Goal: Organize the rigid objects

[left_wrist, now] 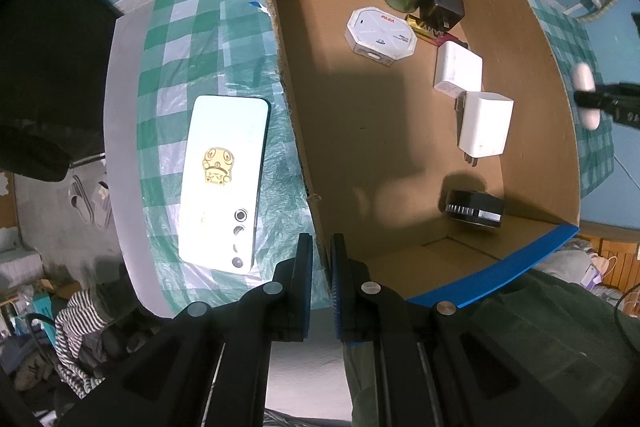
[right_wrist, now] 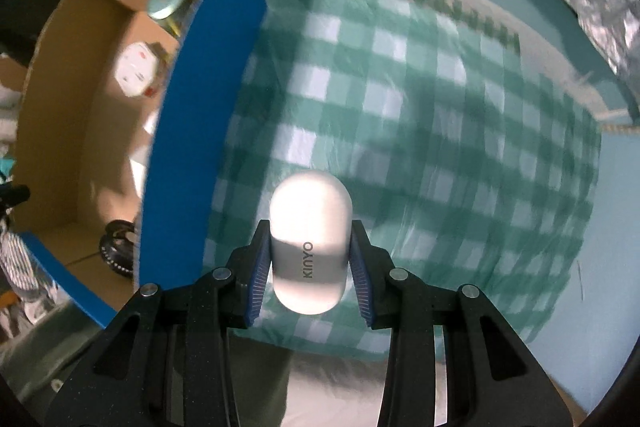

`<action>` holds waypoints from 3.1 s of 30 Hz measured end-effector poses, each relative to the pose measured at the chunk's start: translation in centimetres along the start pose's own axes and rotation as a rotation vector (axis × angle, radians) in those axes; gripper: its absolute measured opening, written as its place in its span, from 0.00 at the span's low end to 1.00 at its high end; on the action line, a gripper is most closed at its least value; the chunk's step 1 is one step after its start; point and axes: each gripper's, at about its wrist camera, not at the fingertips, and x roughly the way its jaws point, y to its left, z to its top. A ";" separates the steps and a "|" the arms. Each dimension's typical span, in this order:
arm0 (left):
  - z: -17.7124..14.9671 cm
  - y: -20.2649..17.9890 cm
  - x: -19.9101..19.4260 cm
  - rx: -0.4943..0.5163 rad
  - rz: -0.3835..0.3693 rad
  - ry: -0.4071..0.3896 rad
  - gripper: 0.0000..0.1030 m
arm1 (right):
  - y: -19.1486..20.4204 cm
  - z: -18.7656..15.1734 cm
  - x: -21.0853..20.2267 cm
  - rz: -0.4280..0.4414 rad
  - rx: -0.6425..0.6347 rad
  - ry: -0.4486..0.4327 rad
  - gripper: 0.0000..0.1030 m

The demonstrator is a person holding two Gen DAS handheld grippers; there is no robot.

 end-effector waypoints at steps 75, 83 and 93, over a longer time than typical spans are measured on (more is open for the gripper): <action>2.4 0.9 -4.6 -0.206 0.115 -0.136 0.46 | 5.5 6.0 -7.9 0.019 -0.154 -0.217 0.68; 4.3 -1.8 -9.9 -0.187 0.140 -0.310 0.74 | 0.9 3.7 -11.5 0.038 0.041 -0.357 0.68; 5.0 -6.9 -15.0 -0.101 0.217 -0.471 0.87 | -2.0 0.5 -15.7 -0.010 0.127 -0.488 0.68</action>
